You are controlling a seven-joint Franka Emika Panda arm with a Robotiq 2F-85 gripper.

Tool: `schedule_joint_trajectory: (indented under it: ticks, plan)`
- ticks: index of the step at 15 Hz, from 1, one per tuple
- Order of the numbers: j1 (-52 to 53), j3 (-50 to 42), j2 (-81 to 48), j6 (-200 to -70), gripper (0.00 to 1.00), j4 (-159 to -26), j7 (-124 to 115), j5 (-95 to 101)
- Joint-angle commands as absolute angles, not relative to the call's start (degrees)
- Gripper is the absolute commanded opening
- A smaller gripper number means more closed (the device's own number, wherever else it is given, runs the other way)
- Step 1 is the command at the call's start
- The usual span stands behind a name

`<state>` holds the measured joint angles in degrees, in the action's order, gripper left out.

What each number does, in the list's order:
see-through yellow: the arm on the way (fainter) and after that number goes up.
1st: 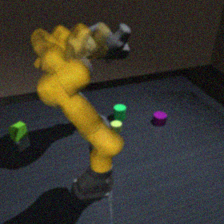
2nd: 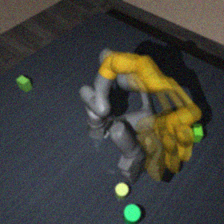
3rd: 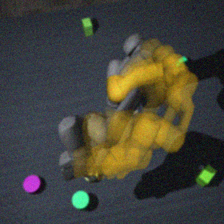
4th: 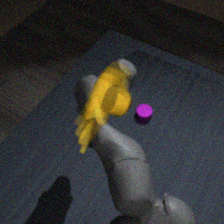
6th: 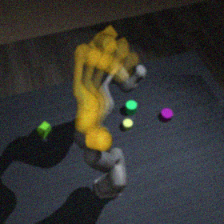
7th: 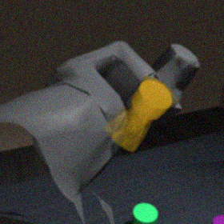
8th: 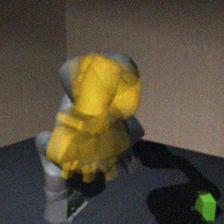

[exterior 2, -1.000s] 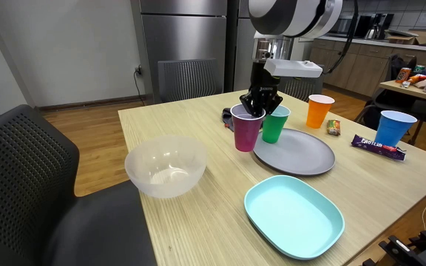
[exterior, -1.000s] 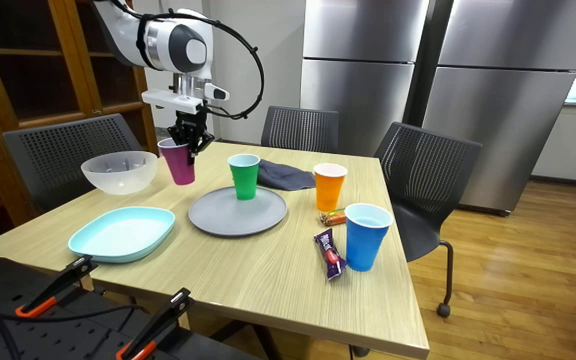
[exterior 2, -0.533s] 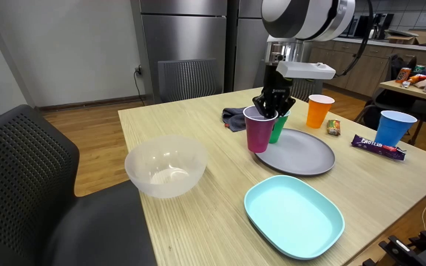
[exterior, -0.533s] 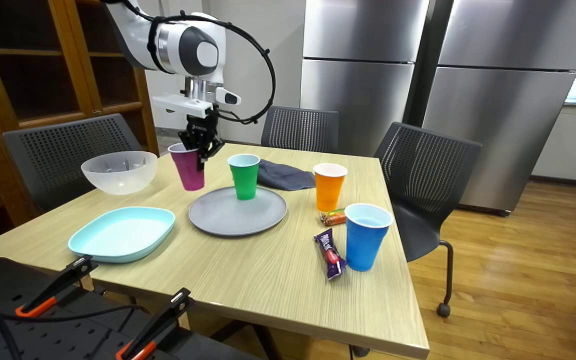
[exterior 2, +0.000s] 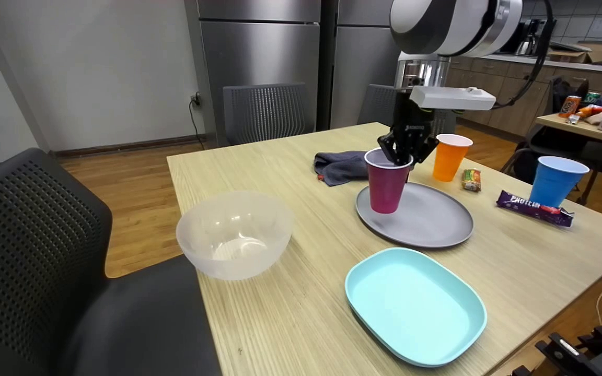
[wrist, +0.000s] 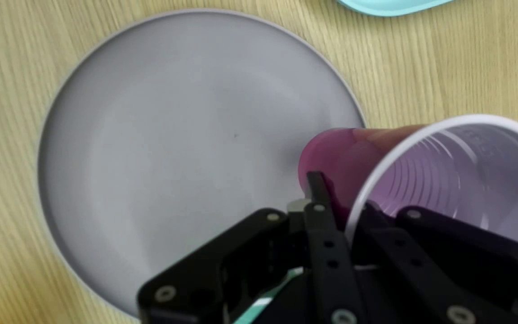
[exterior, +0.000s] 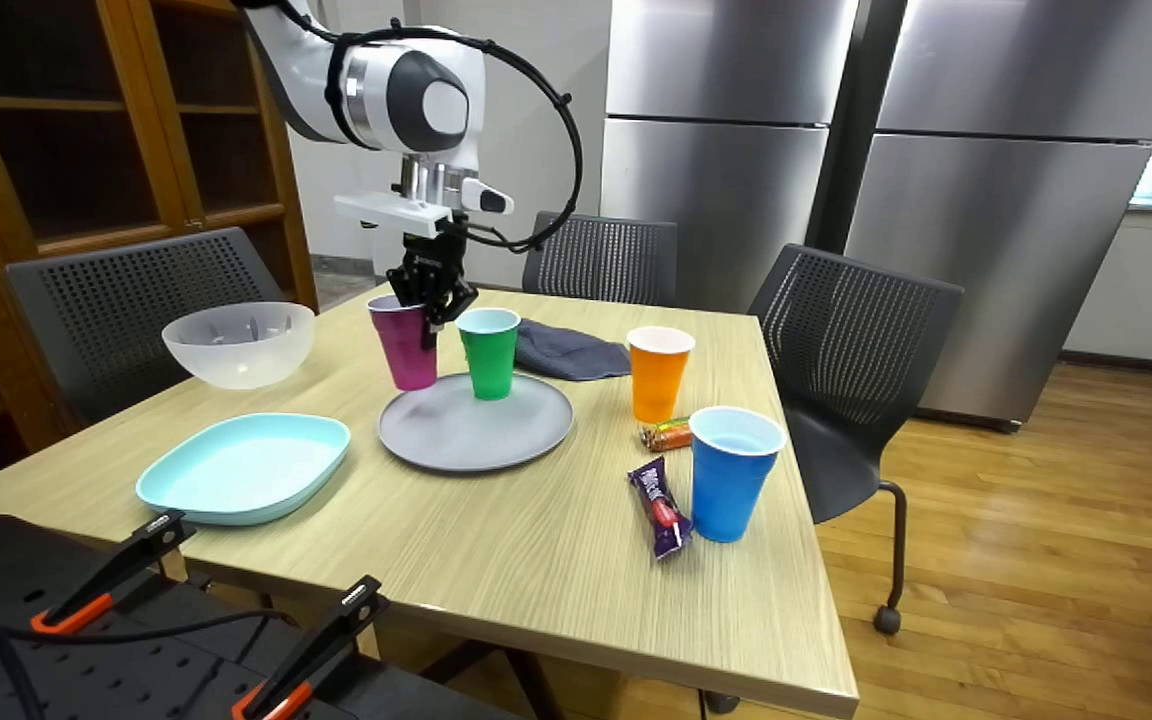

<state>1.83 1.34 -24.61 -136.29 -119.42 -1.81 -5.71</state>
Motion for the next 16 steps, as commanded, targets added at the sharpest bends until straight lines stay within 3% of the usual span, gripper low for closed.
schedule_joint_trajectory:
  ticks: [1, 15, 16]
  plan:
    - [1.7, 1.0, -23.0, -134.6, 0.01, -120.7, -3.9, -5.9]
    - [2.0, 0.5, -28.6, -135.8, 0.01, -118.0, -7.2, -6.0]
    - [2.1, 0.5, -28.7, -135.7, 0.27, -117.9, -7.3, -5.8]
